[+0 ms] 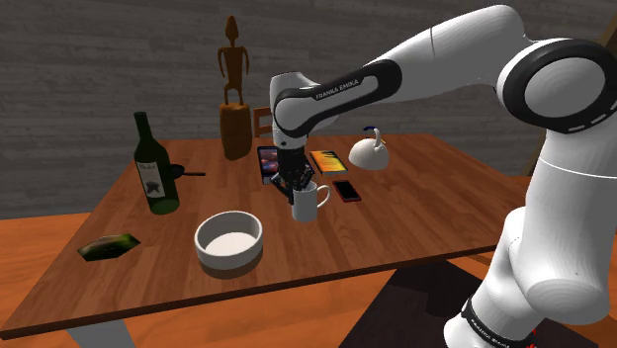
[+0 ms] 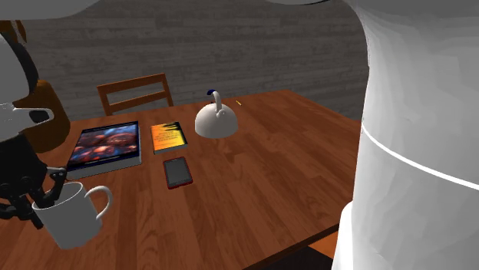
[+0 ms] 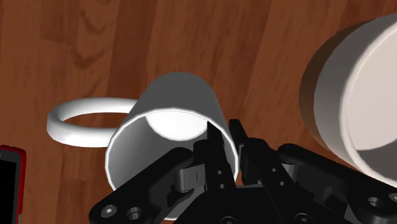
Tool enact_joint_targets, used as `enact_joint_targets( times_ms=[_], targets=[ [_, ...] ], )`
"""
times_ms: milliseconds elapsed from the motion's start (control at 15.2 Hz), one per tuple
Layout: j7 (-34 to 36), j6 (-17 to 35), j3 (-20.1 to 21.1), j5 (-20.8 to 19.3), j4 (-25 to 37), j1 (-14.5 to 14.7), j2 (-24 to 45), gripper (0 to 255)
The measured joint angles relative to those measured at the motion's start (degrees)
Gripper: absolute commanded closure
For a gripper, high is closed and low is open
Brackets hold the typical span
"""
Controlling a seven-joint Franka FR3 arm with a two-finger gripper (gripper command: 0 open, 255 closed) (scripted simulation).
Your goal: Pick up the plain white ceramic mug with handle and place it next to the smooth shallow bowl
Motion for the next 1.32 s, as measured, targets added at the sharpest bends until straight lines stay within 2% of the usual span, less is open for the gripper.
enact_joint_targets(
  times_ms=[462,858,924,1320],
  targets=[
    [-0.4,4.7,0.1,0.2,-2.6,0.0,2.0,255],
    [-0.4,5.1,0.1,0.3,-2.9,0.0,2.2,255],
    [-0.4,5.1,0.1,0.3,-2.9,0.0,2.2,0],
    [-0.4,5.1,0.1,0.3,-2.9,0.0,2.2,0]
  ],
)
